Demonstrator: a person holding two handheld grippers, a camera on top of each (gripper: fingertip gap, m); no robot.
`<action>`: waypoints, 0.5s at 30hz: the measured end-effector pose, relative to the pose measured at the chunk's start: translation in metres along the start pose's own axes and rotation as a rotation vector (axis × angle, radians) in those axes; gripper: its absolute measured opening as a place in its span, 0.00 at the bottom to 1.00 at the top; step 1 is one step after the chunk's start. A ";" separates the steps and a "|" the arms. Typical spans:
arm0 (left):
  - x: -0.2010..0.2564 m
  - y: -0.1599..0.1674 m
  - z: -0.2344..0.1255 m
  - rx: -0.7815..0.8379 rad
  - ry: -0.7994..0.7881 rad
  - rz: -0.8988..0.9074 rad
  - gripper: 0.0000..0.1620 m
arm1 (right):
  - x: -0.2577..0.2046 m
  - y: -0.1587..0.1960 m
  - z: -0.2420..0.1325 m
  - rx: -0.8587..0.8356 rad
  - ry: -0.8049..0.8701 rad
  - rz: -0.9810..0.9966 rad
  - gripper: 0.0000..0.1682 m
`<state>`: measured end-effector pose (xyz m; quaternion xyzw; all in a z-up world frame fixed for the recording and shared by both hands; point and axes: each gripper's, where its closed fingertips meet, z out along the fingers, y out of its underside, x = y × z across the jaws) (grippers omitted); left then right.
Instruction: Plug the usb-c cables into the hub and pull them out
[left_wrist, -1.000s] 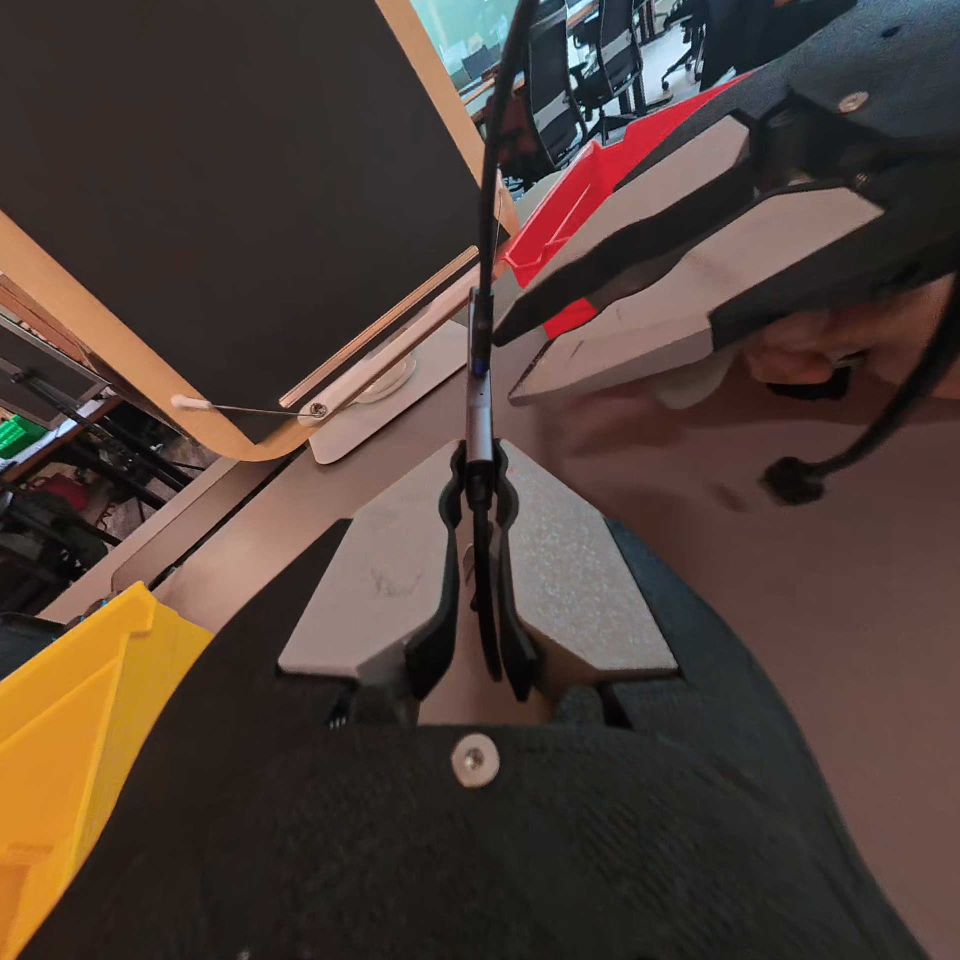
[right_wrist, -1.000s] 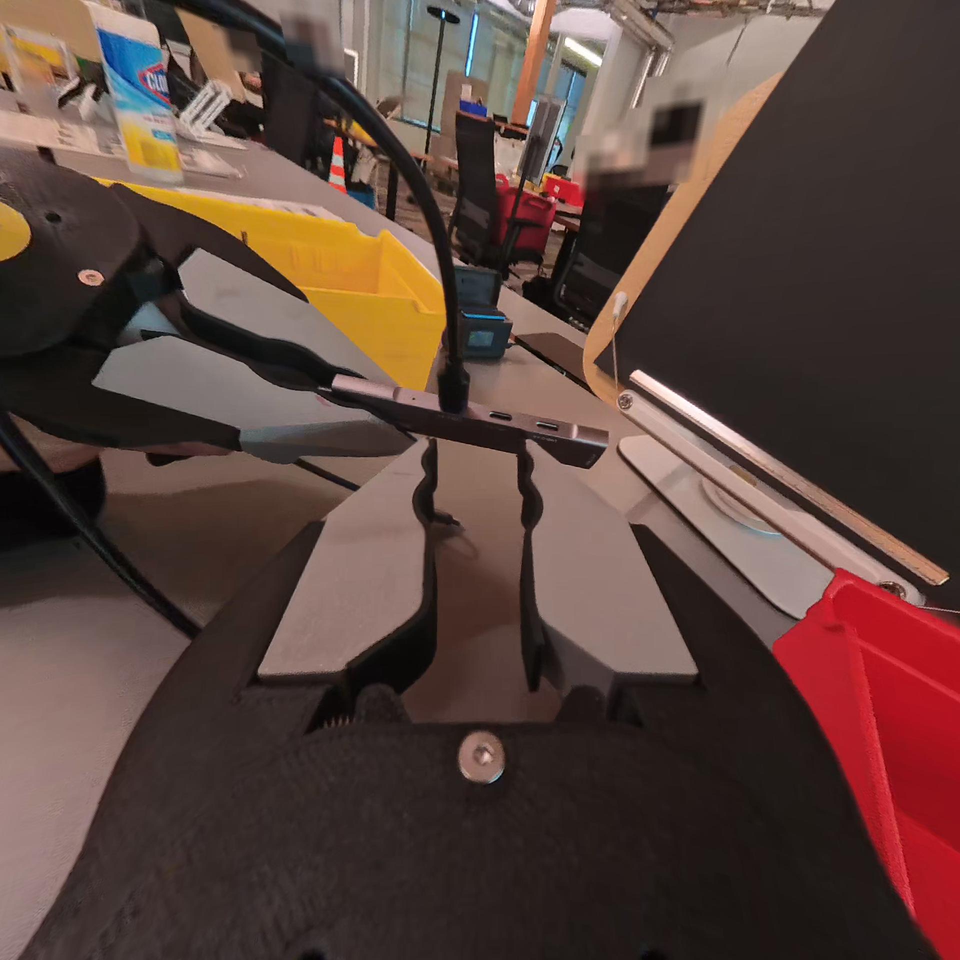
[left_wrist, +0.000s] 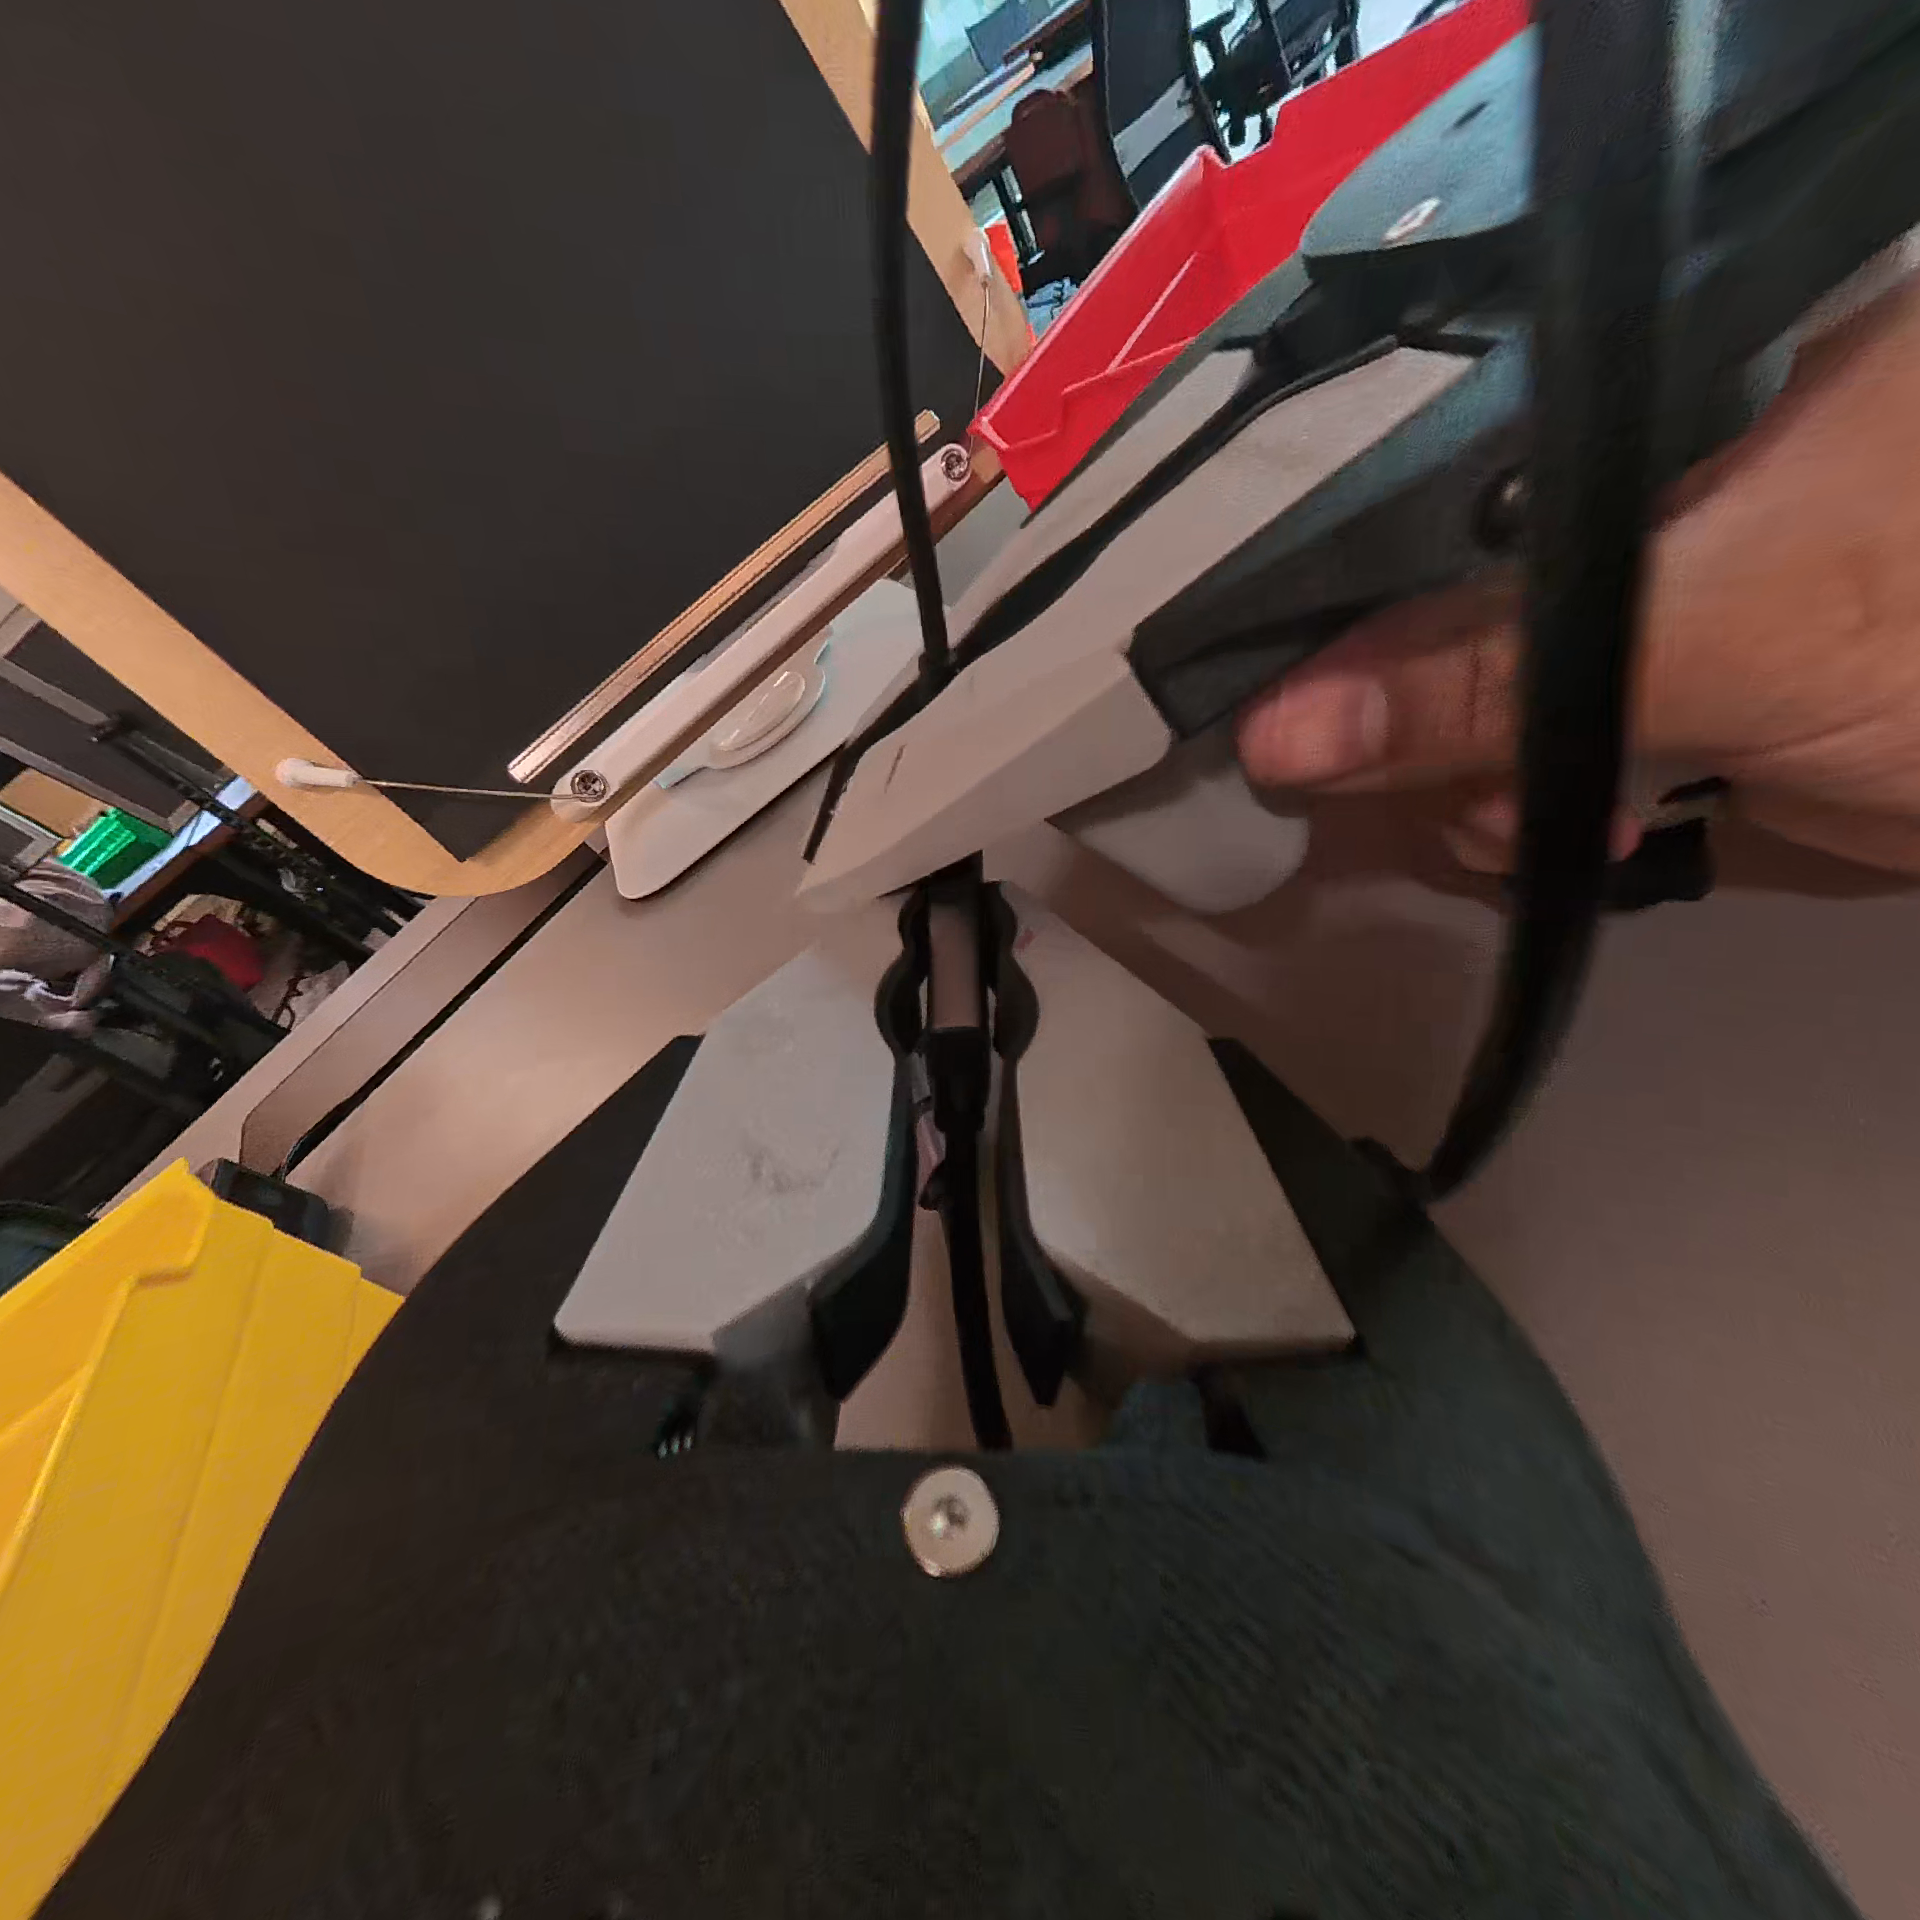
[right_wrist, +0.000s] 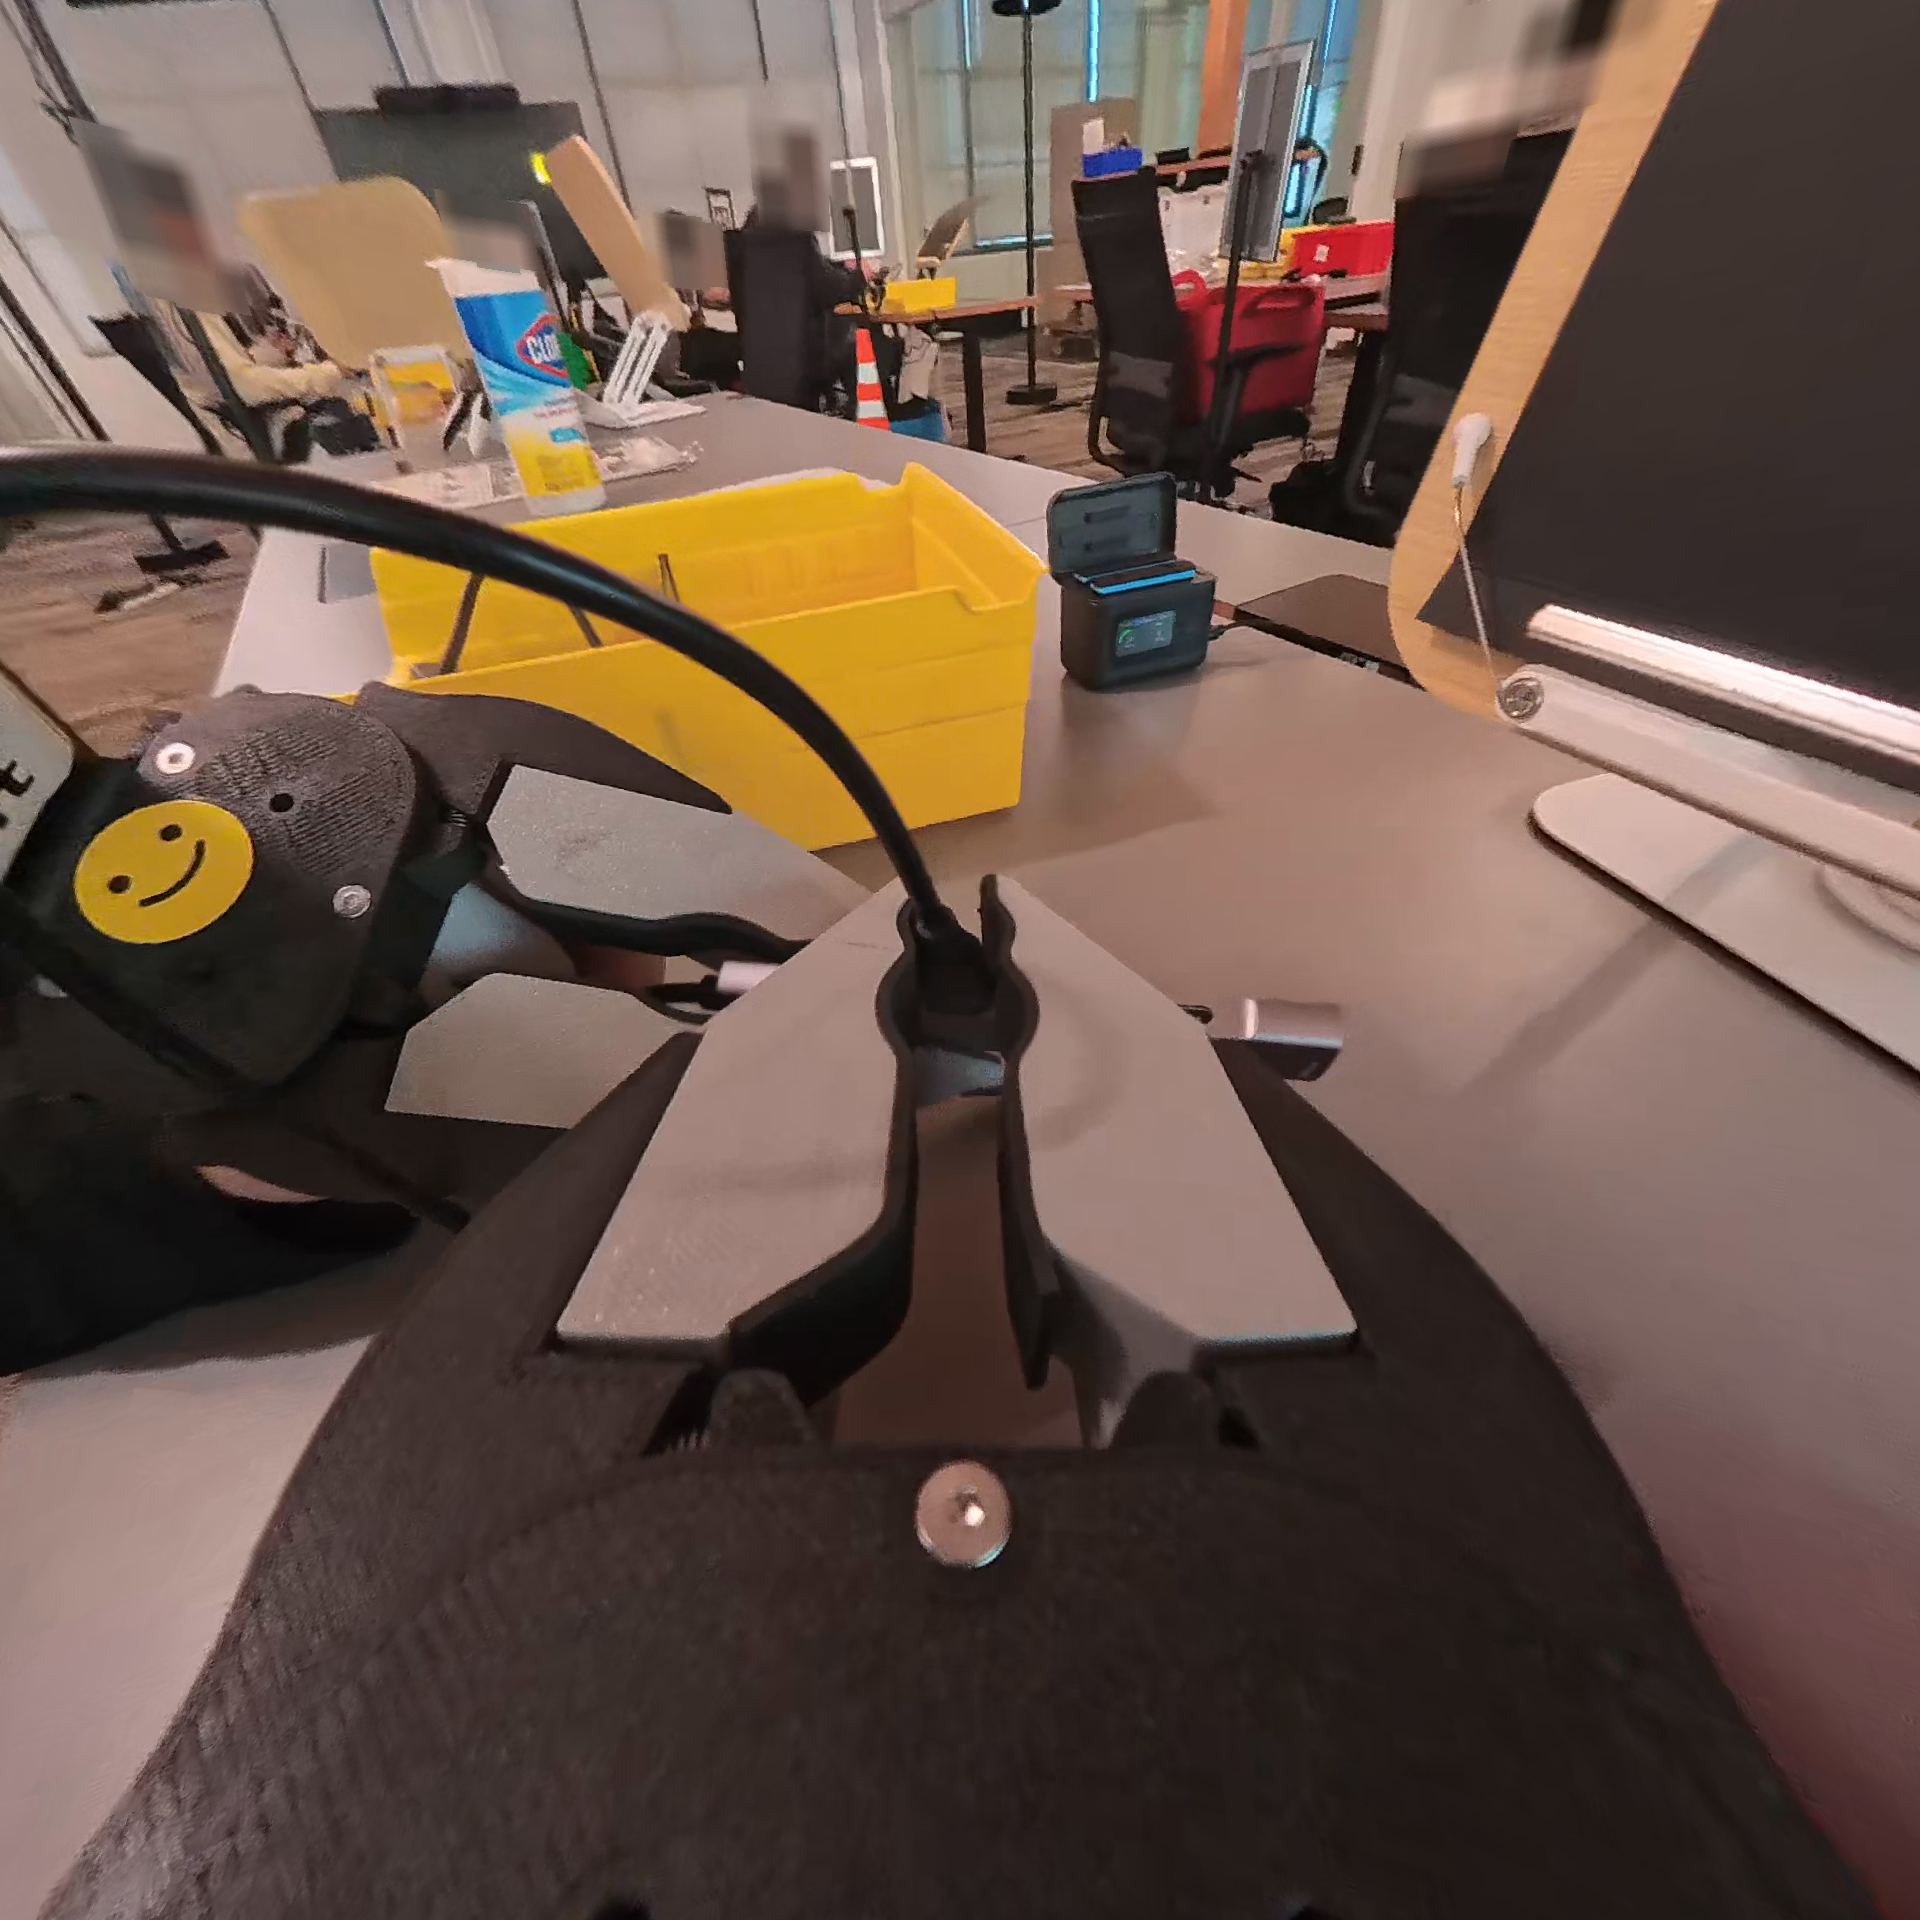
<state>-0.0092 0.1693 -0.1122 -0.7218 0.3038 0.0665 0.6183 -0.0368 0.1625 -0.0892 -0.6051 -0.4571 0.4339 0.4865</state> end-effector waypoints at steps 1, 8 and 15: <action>0.000 0.002 0.001 -0.014 -0.002 0.009 0.04 | 0.001 0.002 0.001 -0.010 0.001 0.009 0.04; 0.004 0.019 0.007 -0.126 0.011 0.052 0.04 | 0.007 0.017 0.005 -0.074 0.008 0.063 0.03; 0.001 0.011 0.005 -0.053 0.043 -0.076 0.04 | 0.007 0.005 0.006 0.018 -0.065 0.253 0.03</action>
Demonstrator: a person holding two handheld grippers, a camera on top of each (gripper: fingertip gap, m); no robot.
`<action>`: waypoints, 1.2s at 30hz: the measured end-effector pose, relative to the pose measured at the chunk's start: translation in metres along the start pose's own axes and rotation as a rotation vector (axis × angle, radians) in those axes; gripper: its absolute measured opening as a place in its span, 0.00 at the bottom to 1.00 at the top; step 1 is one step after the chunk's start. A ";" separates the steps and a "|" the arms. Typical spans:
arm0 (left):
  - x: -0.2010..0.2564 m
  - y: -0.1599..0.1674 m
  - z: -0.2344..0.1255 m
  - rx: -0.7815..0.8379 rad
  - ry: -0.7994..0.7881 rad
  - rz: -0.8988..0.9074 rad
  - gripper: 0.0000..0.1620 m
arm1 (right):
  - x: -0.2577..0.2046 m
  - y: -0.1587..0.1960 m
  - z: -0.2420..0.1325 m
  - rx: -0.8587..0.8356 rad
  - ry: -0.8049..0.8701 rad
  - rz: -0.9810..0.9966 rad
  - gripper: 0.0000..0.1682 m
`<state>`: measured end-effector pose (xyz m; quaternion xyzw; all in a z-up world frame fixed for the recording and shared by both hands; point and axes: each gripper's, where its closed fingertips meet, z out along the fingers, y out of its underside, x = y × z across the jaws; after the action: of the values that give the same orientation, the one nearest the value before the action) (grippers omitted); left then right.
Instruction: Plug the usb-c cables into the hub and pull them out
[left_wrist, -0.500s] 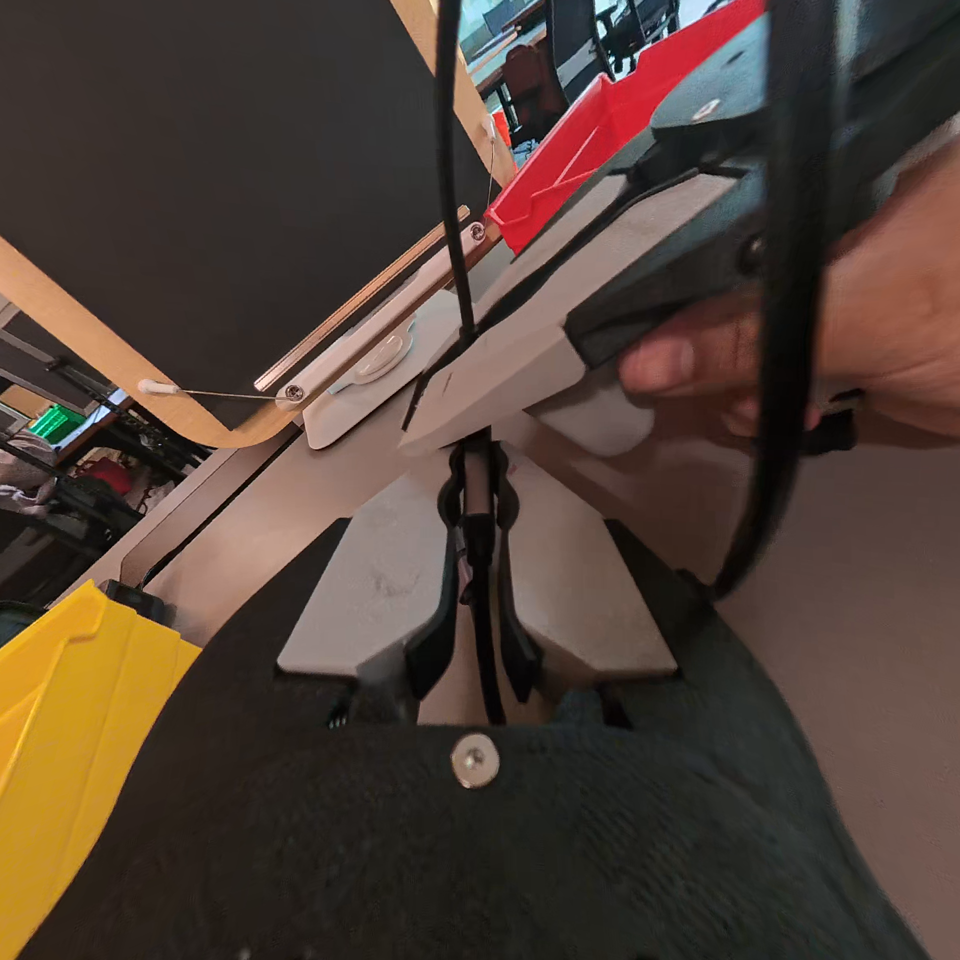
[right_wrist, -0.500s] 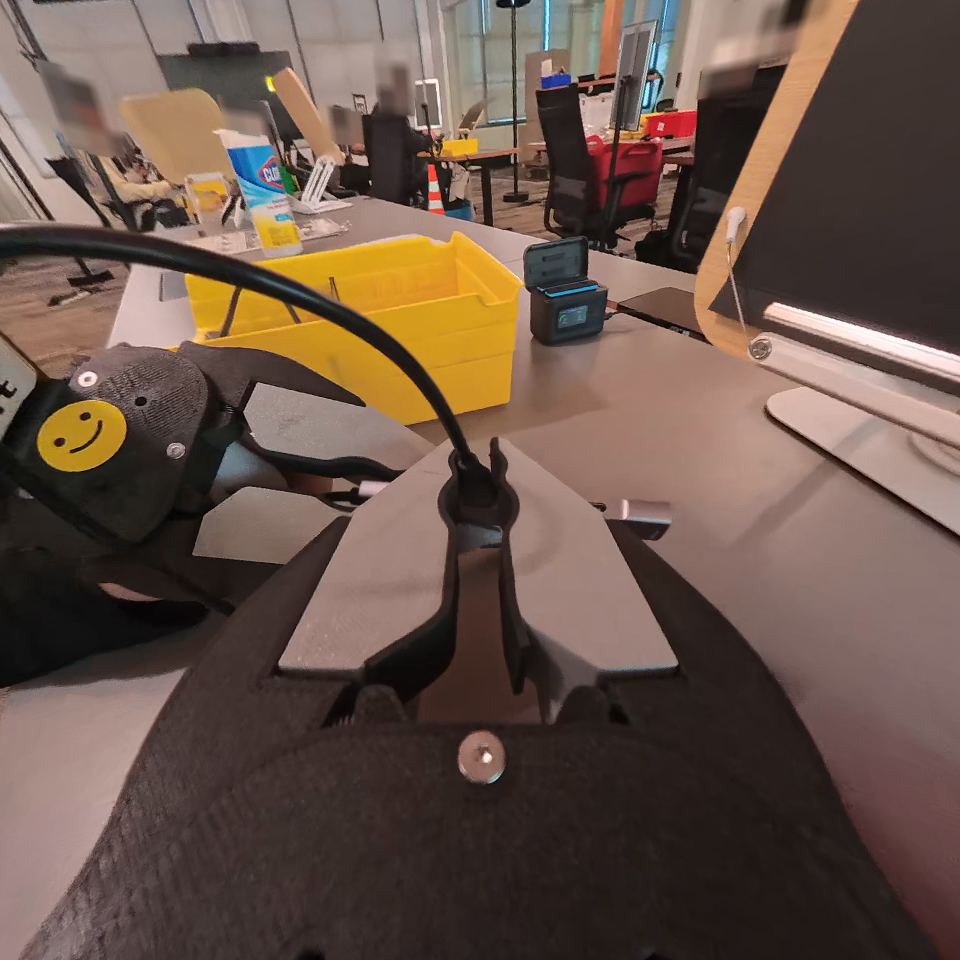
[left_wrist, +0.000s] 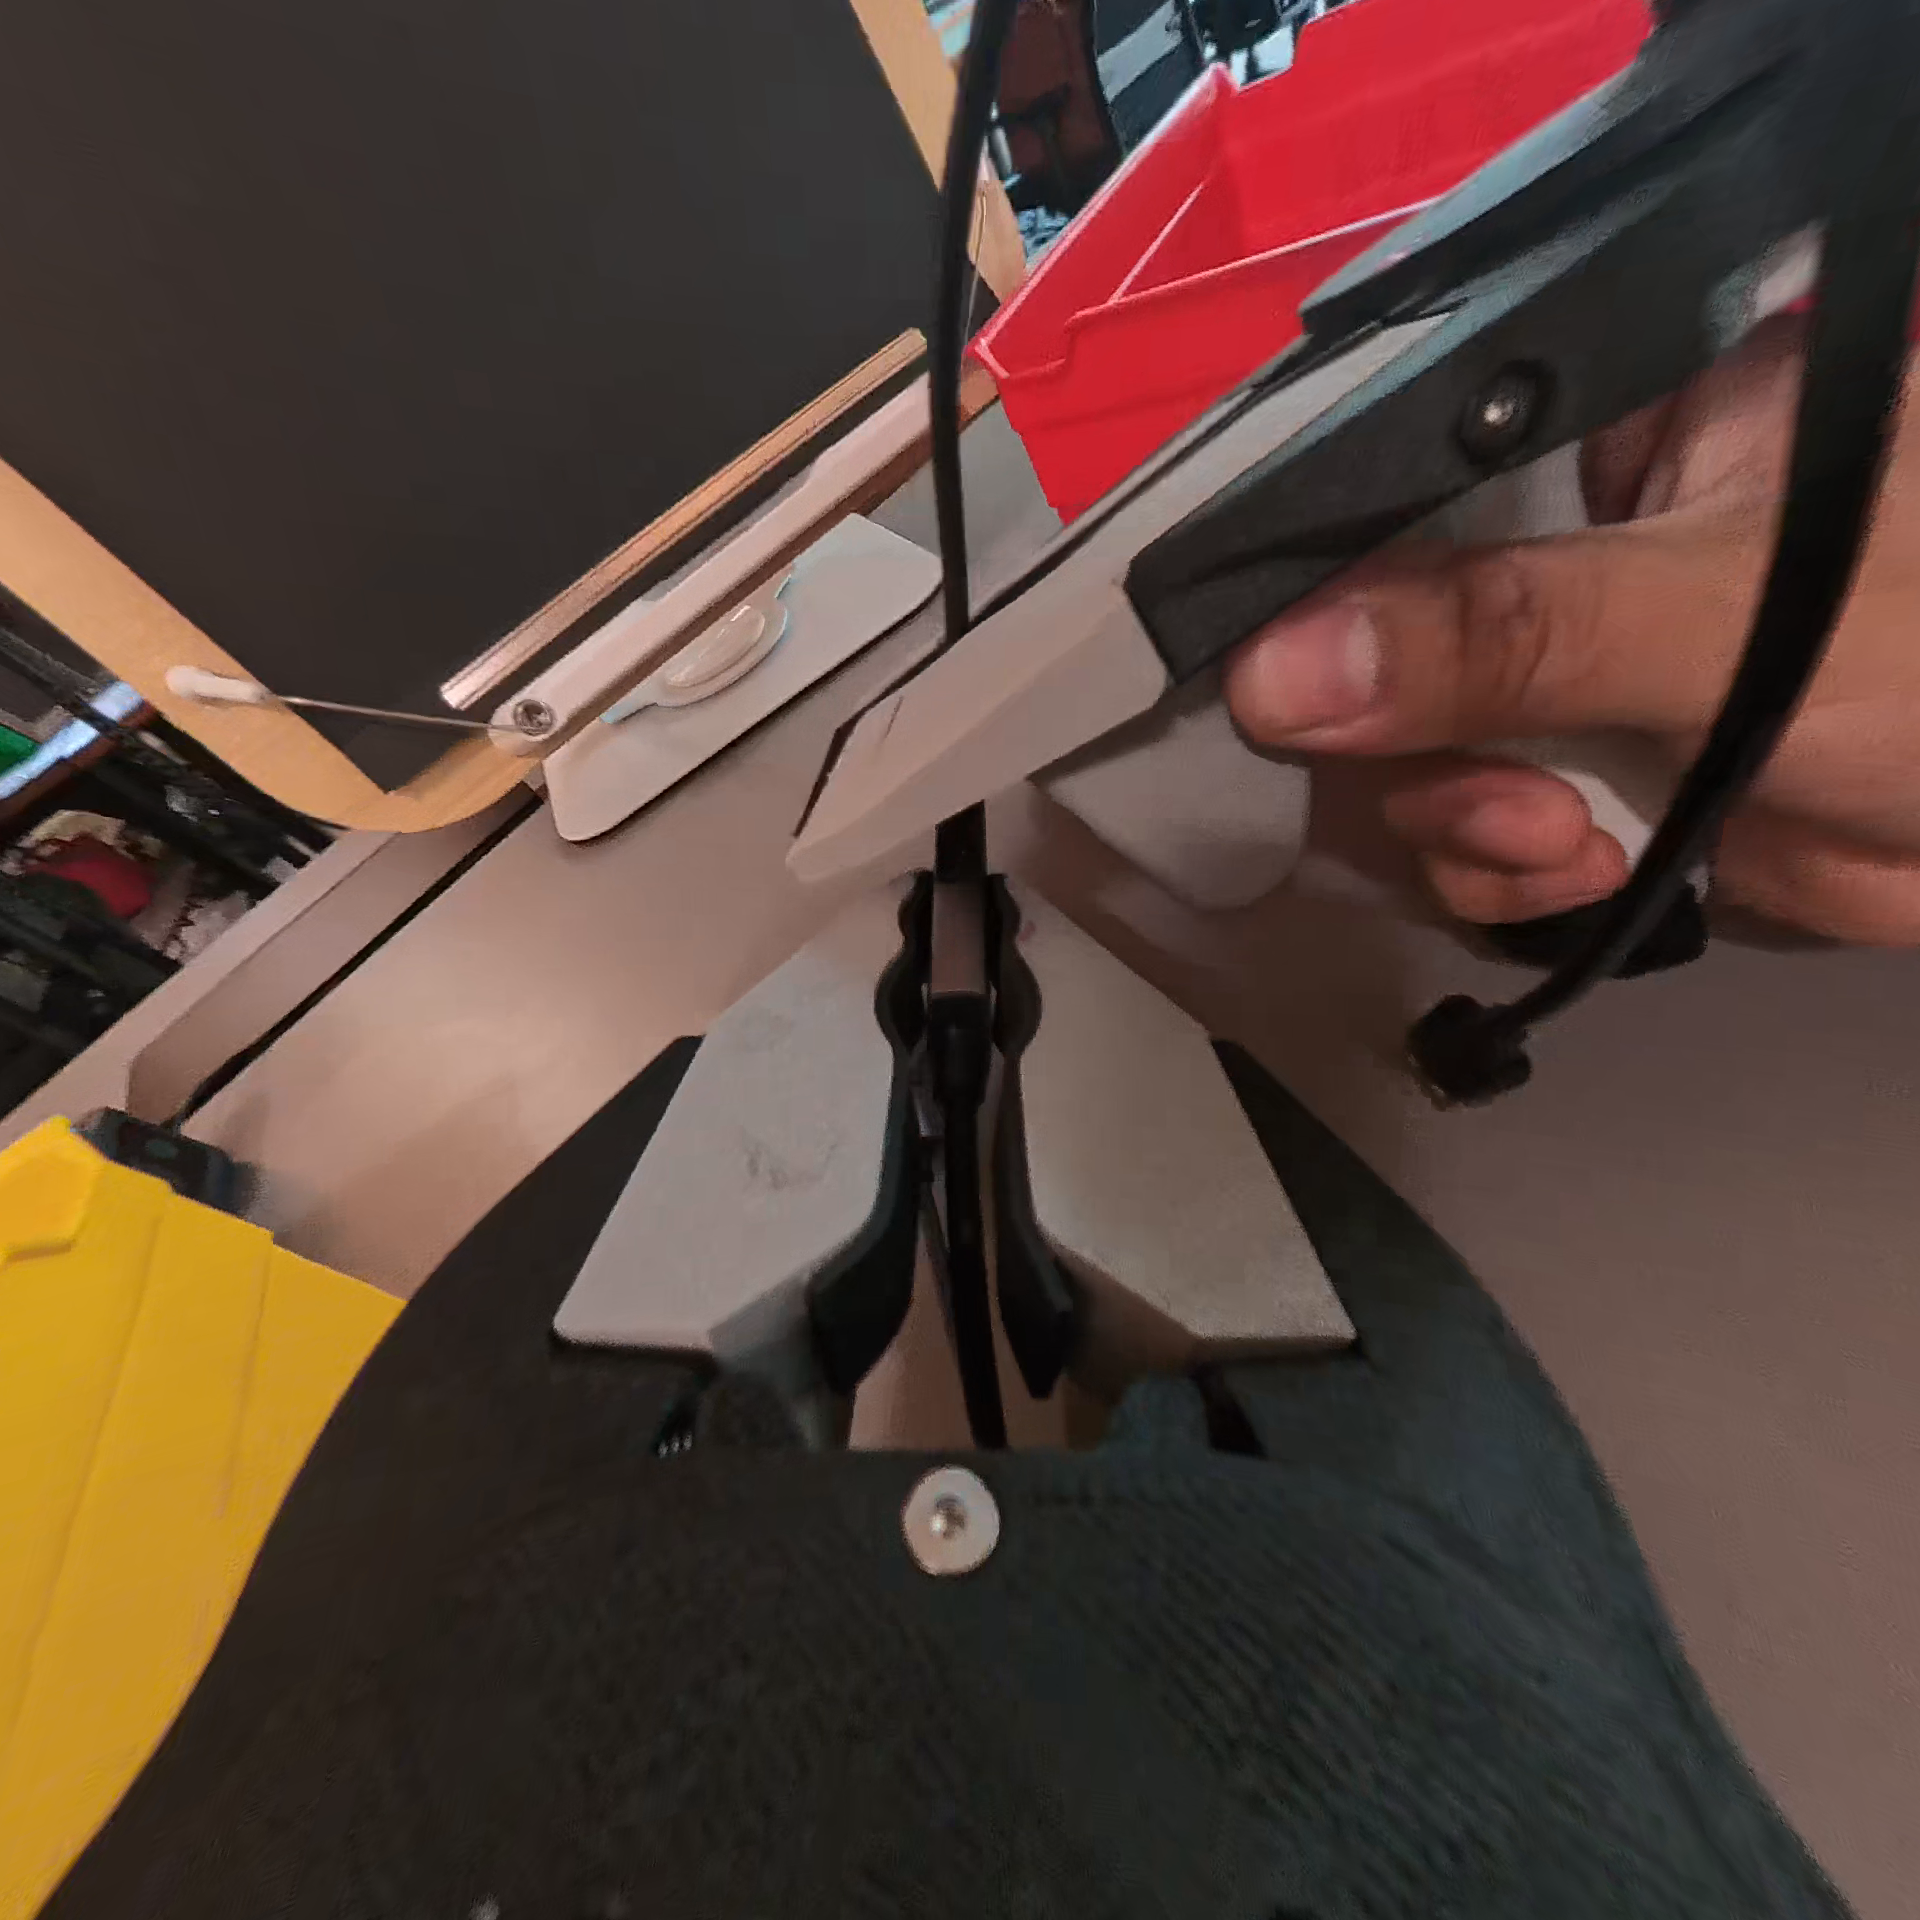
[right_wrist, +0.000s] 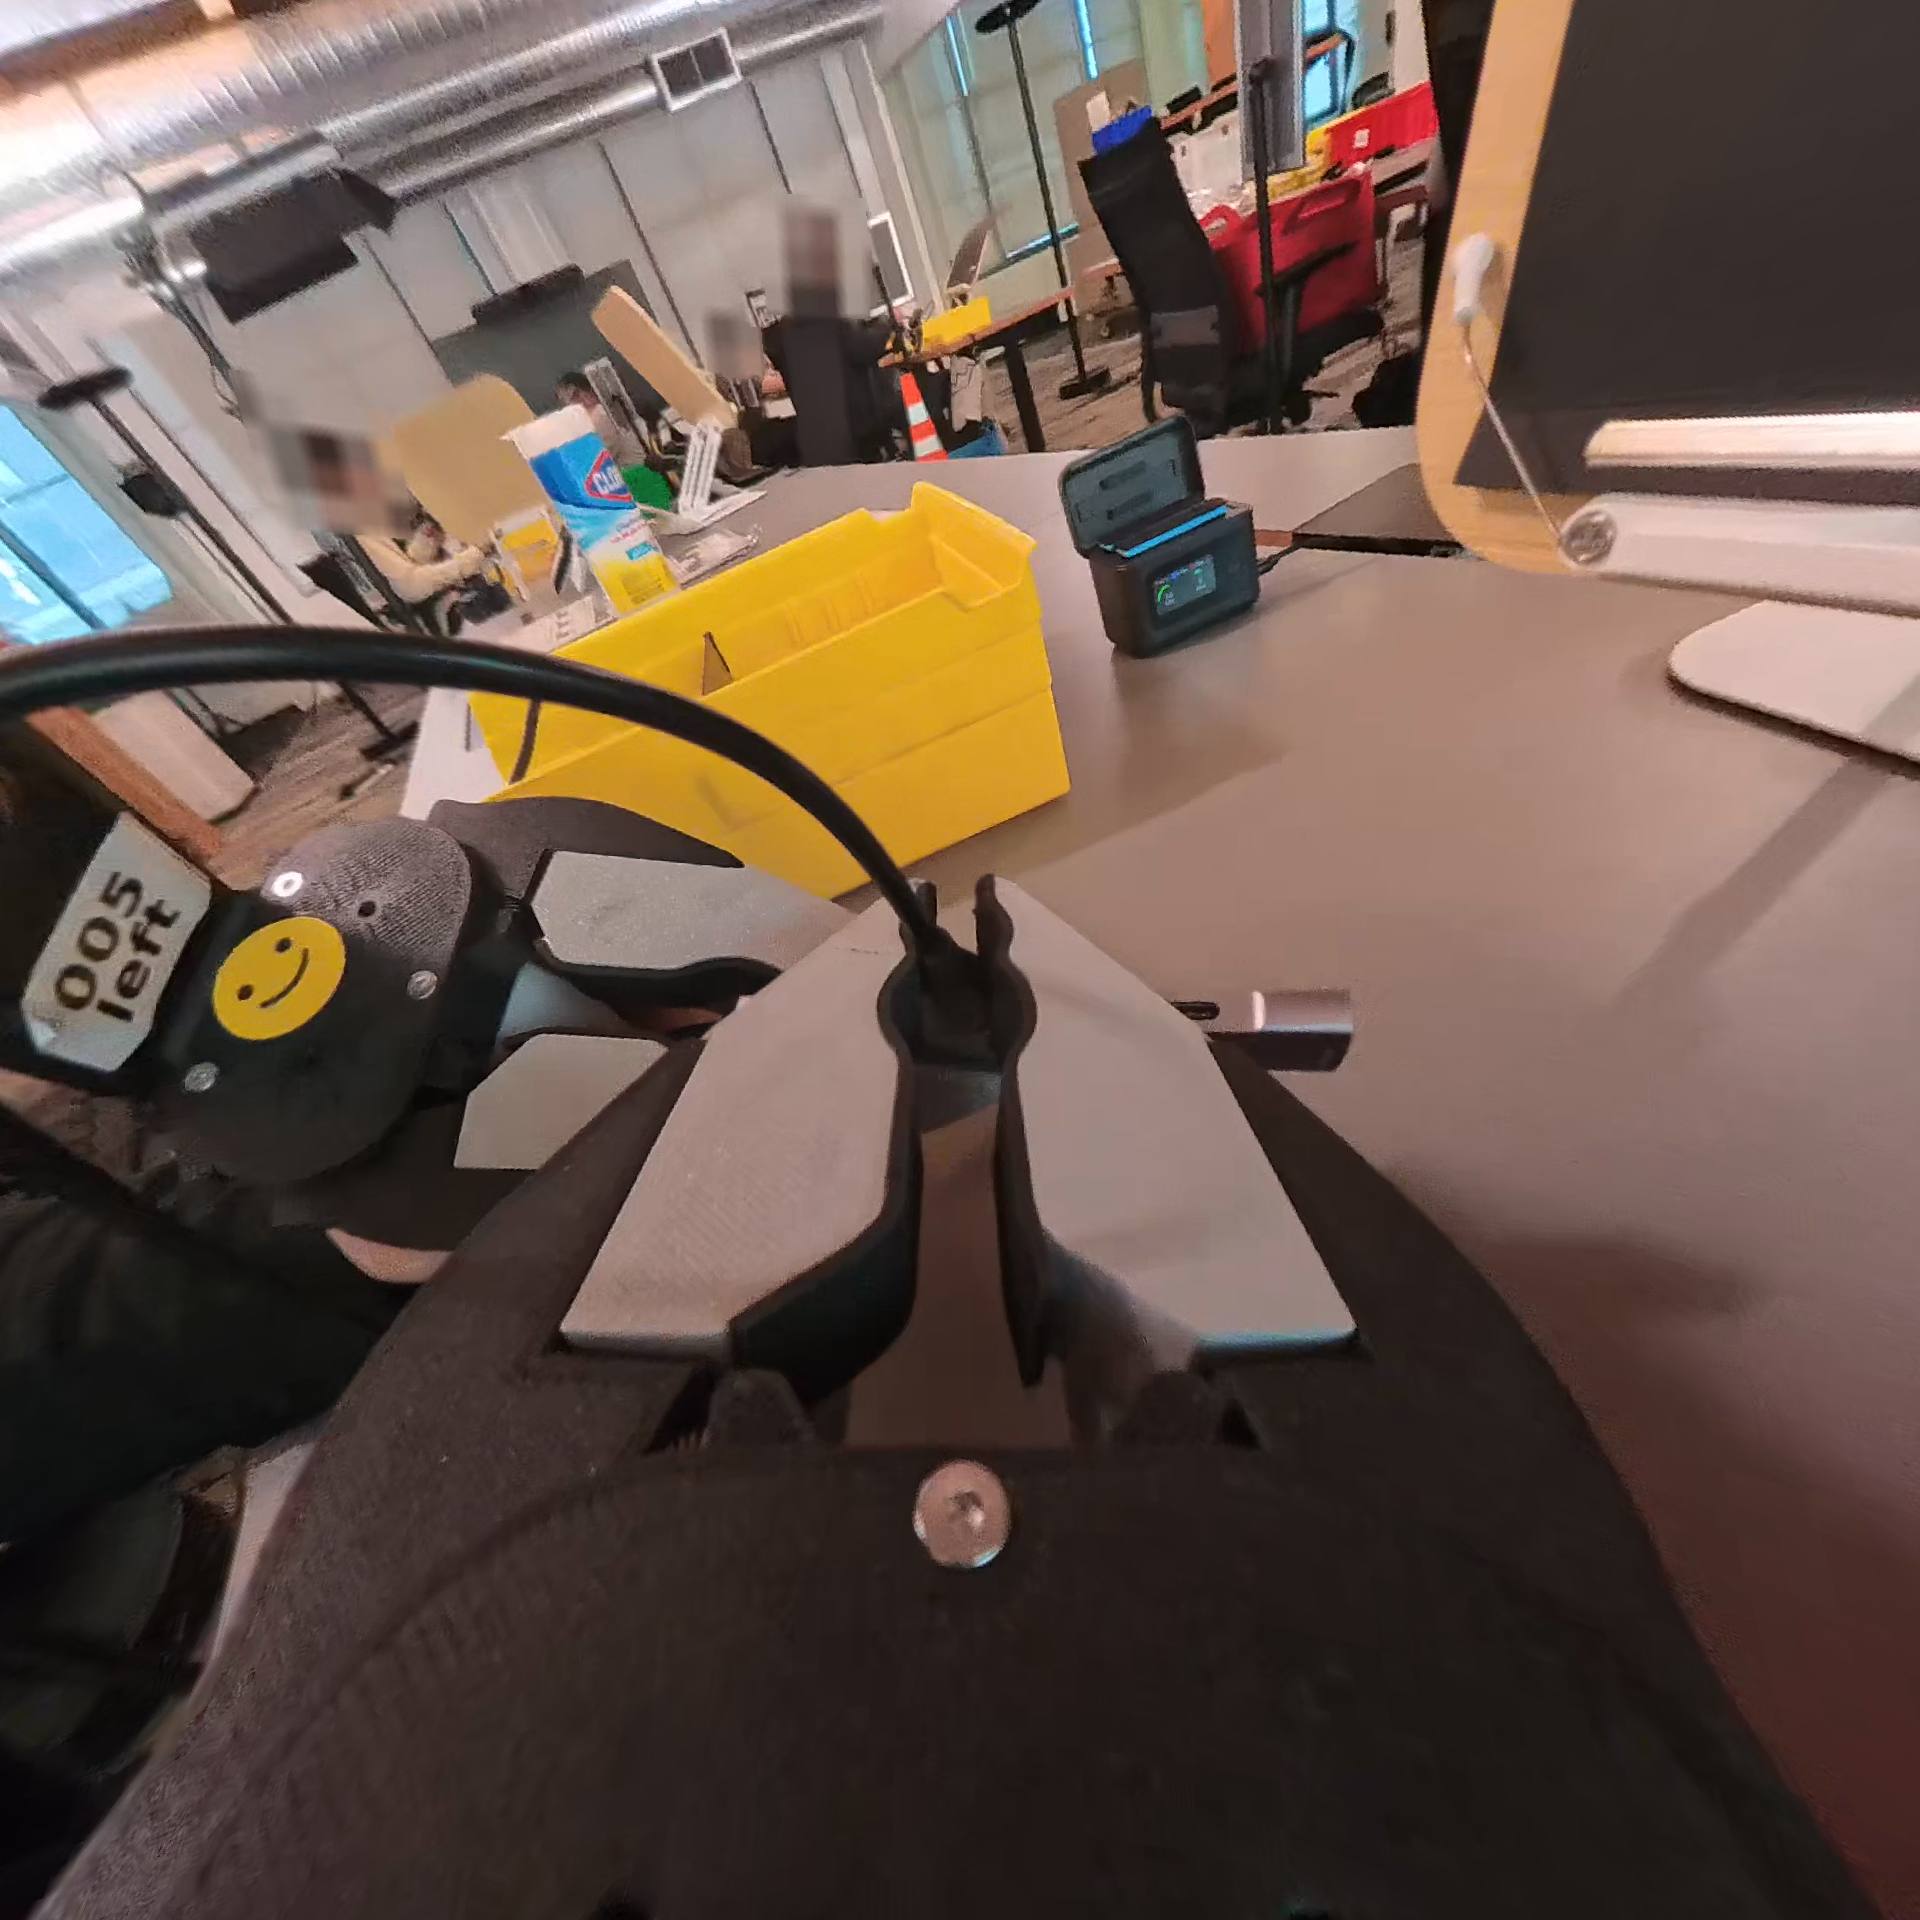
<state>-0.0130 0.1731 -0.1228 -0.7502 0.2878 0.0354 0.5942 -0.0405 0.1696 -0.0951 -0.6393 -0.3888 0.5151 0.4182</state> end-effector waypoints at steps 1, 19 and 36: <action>0.000 0.002 0.001 -0.003 0.008 -0.009 0.04 | 0.001 0.001 0.001 -0.010 0.013 -0.021 0.02; -0.002 -0.001 -0.004 0.036 0.042 -0.062 0.04 | -0.015 -0.005 0.002 -0.058 0.216 -0.529 0.02; 0.014 -0.020 -0.026 0.201 0.559 -0.687 0.12 | 0.003 -0.025 -0.017 0.026 0.241 -0.631 0.02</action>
<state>0.0007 0.1465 -0.1035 -0.7216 0.1736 -0.3957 0.5409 -0.0253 0.1791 -0.0709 -0.5381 -0.5087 0.2858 0.6082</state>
